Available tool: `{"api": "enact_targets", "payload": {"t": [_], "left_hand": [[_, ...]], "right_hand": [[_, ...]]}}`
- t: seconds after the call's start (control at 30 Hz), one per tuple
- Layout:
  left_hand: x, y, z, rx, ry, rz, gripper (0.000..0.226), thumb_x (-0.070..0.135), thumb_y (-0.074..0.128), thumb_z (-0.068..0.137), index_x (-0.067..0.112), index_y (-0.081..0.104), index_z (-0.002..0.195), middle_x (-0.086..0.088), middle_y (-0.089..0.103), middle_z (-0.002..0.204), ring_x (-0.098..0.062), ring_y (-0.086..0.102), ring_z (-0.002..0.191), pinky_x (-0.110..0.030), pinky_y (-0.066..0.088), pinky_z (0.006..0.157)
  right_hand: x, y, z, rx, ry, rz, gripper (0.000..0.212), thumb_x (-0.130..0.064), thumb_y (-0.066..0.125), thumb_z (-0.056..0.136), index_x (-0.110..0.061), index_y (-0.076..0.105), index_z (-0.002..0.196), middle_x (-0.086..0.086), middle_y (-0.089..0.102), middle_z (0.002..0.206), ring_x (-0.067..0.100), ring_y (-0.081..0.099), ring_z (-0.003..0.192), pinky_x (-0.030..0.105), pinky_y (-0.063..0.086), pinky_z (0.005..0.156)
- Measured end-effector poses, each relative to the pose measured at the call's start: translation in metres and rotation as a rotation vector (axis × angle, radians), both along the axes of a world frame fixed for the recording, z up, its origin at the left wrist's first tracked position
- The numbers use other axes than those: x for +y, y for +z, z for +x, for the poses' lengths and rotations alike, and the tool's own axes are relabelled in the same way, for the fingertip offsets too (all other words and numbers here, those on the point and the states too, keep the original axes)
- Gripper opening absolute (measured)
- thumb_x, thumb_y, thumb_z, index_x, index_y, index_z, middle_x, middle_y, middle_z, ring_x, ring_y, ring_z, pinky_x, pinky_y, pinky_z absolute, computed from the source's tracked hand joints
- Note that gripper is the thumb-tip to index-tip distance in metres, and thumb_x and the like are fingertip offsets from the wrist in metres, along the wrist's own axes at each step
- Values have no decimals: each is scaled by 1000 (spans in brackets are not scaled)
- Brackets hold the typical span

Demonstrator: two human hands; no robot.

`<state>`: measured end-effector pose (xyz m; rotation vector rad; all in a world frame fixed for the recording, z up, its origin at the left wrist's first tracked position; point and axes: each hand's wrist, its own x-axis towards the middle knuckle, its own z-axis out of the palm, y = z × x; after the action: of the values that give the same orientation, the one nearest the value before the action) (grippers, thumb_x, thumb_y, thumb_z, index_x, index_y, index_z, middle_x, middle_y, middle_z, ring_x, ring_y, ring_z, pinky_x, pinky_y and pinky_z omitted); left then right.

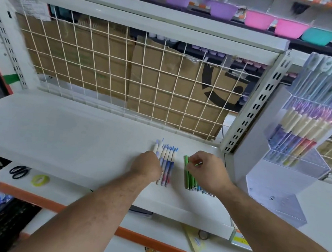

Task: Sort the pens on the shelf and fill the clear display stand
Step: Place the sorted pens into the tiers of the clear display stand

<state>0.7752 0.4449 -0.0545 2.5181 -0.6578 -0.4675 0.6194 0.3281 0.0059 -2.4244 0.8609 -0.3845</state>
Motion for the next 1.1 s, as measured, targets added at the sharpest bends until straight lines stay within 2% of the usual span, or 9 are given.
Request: {"api": "enact_targets", "payload": {"t": [0.17, 0.37, 0.43, 0.5, 0.6, 0.77, 0.9, 1.0, 1.1], "left_hand": [[7, 17, -5, 128, 103, -141, 35, 29, 47, 102, 7, 56, 128, -9, 62, 133, -28, 62, 114, -26, 42, 74], [5, 42, -34, 239, 72, -370, 32, 22, 38, 103, 3, 53, 123, -14, 61, 131, -32, 60, 113, -28, 42, 76], [0, 46, -50, 337, 22, -466, 35, 24, 37, 104, 7, 50, 131, -13, 66, 123, -29, 68, 97, -27, 48, 65], [-4, 50, -67, 413, -36, -535, 28, 28, 39, 104, 12, 53, 121, -14, 70, 106, -28, 70, 80, -32, 55, 57], [-11, 51, -87, 391, -132, -567, 23, 35, 40, 104, 20, 55, 96, -8, 66, 91, -27, 67, 84, -46, 60, 77], [-25, 65, -117, 528, -275, -667, 19, 29, 43, 105, 24, 59, 96, -12, 73, 95, -32, 73, 84, -46, 60, 74], [-40, 74, -143, 595, -348, -771, 17, 17, 45, 105, 14, 61, 101, -8, 73, 76, -26, 71, 64, -34, 55, 55], [-56, 78, -165, 631, -351, -827, 19, 11, 46, 103, 17, 64, 98, -6, 73, 73, -18, 70, 61, -25, 50, 48], [-74, 77, -187, 641, -350, -818, 17, 18, 50, 104, 24, 65, 98, -5, 76, 82, -21, 74, 72, -31, 56, 58]], "right_hand": [[2, 7, -7, -4, -25, -3, 6, -27, 69, 89, -27, 70, 95, -8, 69, 94, 15, 69, 76, 31, 60, 63], [13, 11, -11, -51, -37, 69, 6, -27, 70, 88, -22, 72, 90, -8, 71, 89, 11, 67, 80, 18, 51, 63], [18, 17, -11, -97, -56, 136, 9, -29, 70, 89, -21, 74, 88, -8, 72, 84, 11, 68, 76, 25, 53, 66], [21, 24, -14, -149, -88, 195, 15, -30, 70, 90, -16, 75, 84, -2, 73, 77, 15, 69, 71, 36, 59, 70], [19, 35, -23, -182, -137, 241, 31, -32, 70, 91, -3, 72, 81, 14, 68, 68, 20, 60, 60, 44, 58, 67], [3, 47, -51, -345, -223, 436, 20, -14, 74, 88, -3, 65, 74, 6, 58, 58, 20, 58, 48, 37, 58, 56], [-14, 53, -77, -372, -226, 448, 22, -11, 74, 84, -5, 59, 69, 8, 54, 50, 23, 52, 42, 30, 47, 45], [-31, 57, -99, -399, -216, 474, 22, -11, 77, 81, -1, 61, 70, 9, 55, 49, 23, 52, 40, 29, 45, 43], [-52, 58, -122, -410, -210, 491, 24, -8, 78, 79, 10, 62, 79, 7, 57, 49, 19, 52, 40, 26, 46, 42]]}}
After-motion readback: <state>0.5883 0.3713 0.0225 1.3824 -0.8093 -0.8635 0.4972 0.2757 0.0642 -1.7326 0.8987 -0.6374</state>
